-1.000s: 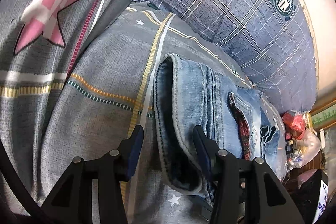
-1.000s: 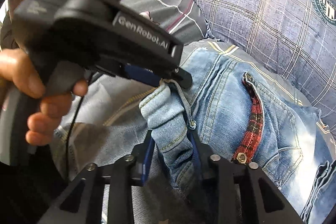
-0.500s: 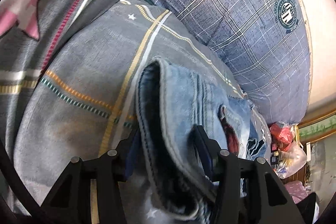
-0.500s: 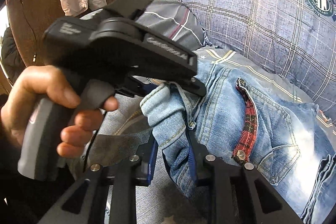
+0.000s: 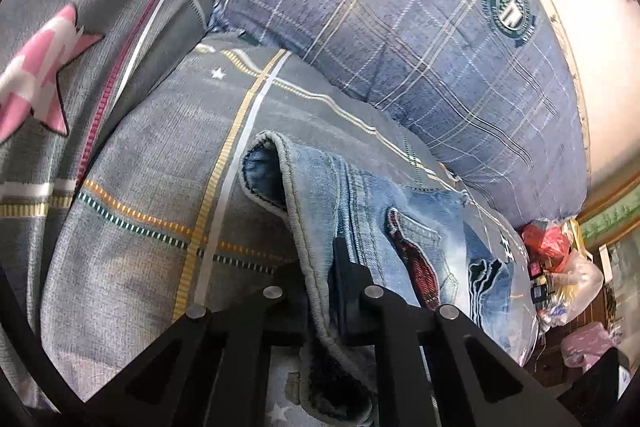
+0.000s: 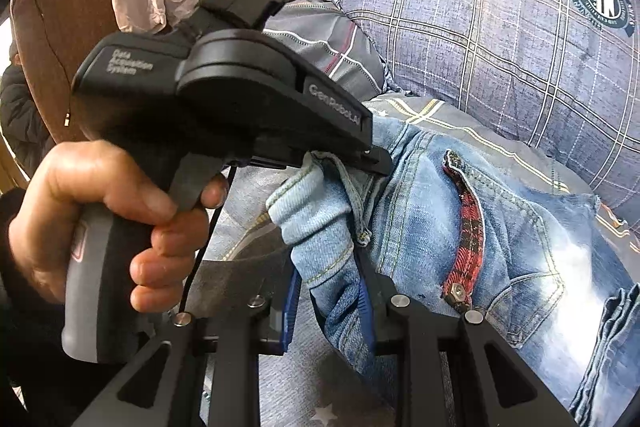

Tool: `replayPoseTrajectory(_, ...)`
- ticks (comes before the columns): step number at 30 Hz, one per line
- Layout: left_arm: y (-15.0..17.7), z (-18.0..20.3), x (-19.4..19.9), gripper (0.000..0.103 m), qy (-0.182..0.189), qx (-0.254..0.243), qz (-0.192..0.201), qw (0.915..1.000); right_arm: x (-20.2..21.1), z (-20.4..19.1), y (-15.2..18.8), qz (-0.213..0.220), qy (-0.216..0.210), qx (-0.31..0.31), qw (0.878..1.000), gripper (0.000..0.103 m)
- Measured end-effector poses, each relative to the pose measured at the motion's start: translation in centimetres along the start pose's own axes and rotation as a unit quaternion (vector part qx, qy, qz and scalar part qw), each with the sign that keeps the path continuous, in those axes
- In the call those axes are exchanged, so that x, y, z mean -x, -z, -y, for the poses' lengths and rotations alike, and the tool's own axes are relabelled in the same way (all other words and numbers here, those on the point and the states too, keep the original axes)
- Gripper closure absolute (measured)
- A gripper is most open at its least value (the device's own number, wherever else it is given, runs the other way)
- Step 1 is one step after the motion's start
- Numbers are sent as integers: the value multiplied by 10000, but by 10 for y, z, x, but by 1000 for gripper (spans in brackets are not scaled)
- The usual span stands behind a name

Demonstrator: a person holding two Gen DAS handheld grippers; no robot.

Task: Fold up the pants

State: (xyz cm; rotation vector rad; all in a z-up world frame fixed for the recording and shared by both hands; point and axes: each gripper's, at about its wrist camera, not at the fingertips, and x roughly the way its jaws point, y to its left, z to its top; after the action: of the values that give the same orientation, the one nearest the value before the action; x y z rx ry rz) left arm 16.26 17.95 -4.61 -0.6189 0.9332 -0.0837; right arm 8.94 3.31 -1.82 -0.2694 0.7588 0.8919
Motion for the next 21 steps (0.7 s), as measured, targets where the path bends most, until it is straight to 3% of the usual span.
replayPoseTrajectory(8, -1, 33, 13, 93, -257, -561, 53, 9981, 14, 6, -3, 114, -10, -68, 9999, 77)
replayPoseTrajectory(21, -2, 101, 33, 94, -319, -1221, 157, 9919, 63, 34, -1, 598, -72, -495, 9970, 79)
